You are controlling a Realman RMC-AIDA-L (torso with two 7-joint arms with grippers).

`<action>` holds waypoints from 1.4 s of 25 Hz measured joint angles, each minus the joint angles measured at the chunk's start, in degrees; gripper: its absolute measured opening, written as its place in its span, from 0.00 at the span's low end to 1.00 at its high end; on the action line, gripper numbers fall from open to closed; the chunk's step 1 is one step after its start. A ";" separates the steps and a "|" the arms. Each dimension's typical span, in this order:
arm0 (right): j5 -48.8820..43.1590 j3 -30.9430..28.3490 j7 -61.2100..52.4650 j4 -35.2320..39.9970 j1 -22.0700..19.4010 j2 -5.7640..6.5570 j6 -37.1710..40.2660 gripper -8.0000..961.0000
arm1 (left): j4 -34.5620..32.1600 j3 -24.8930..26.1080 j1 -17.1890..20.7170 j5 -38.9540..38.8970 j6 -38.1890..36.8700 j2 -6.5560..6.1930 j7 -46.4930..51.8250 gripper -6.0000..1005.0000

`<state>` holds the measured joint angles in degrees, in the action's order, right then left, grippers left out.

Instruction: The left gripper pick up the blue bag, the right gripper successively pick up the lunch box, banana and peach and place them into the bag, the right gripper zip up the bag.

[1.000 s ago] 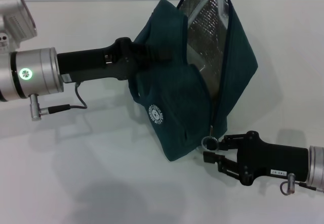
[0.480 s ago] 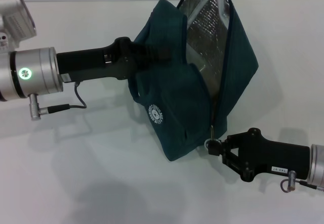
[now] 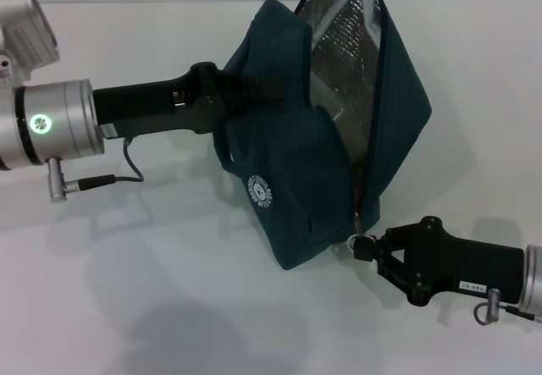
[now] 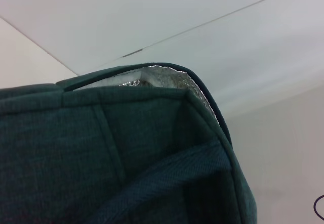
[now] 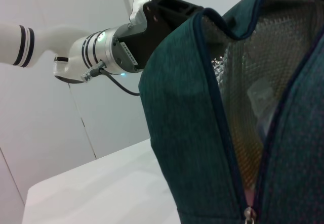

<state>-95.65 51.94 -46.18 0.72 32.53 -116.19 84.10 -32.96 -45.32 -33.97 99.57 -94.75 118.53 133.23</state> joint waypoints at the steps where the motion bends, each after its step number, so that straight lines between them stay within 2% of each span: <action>1: 0.19 0.00 -0.01 0.02 -0.12 0.01 0.10 0.02 | 0.00 0.00 0.02 0.00 0.00 -0.02 -0.02 0.05; 17: 3.31 0.01 -1.94 5.00 -4.84 0.26 4.81 0.02 | -0.08 -0.01 0.06 0.01 0.11 -0.06 -0.28 0.05; 31: 7.41 0.01 -1.14 6.33 -5.00 -0.01 9.44 0.03 | -0.09 0.06 0.68 -0.02 0.34 -0.03 -2.00 0.05; 35: 8.28 0.05 -0.64 6.14 -3.83 0.00 9.98 0.03 | -0.09 0.06 1.31 -0.08 0.24 0.53 -4.77 0.05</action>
<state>-87.37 51.99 -46.82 6.86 28.70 -116.18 94.07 -33.05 -45.26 -32.67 99.49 -94.50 119.06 128.46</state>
